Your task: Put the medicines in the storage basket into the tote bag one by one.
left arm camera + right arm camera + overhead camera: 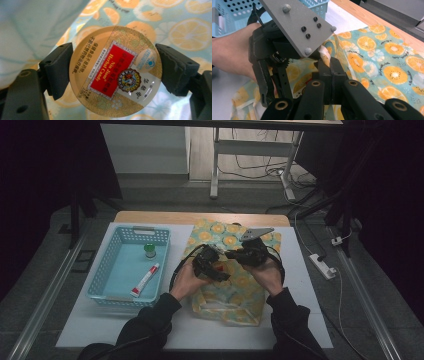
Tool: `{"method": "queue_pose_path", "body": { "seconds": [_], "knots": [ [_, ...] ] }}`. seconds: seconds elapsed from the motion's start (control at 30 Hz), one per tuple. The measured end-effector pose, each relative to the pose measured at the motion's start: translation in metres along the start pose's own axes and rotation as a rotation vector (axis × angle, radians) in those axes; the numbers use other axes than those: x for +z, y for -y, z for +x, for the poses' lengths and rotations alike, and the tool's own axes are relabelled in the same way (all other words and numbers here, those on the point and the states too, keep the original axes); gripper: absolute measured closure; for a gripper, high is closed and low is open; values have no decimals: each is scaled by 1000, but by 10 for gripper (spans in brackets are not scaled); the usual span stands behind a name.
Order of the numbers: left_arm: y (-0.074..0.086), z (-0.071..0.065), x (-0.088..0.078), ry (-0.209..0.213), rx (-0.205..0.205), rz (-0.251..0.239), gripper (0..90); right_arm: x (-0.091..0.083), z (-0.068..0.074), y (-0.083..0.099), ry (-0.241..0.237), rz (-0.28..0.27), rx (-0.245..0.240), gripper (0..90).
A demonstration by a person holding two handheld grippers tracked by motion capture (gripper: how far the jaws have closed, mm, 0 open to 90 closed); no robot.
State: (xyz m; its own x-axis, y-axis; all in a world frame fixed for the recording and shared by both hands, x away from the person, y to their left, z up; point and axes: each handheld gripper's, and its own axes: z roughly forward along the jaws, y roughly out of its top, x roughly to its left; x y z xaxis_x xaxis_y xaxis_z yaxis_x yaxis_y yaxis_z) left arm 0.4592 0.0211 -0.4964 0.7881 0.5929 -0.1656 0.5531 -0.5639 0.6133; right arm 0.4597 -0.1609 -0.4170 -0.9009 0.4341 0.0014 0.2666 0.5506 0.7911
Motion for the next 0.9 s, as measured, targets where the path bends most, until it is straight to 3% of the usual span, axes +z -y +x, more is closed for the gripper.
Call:
{"method": "queue_pose_path", "body": {
  "seconds": [0.27, 0.6, 0.77, 0.9],
  "knots": [
    [2, 4, 11, -26, 26, 21, 201, 6, -5, 6, 20, 12, 13, 899],
    [5, 5, 22, -39, 25, 40, 200, 10, -8, 9, 24, 26, 19, 899],
    [5, 4, 27, -67, 18, 47, 193, 10, -10, 11, 27, 27, 24, 899],
    [5, 3, 26, -57, 2, 27, 167, 10, -10, 11, 25, 22, 26, 900]
  ]
}}
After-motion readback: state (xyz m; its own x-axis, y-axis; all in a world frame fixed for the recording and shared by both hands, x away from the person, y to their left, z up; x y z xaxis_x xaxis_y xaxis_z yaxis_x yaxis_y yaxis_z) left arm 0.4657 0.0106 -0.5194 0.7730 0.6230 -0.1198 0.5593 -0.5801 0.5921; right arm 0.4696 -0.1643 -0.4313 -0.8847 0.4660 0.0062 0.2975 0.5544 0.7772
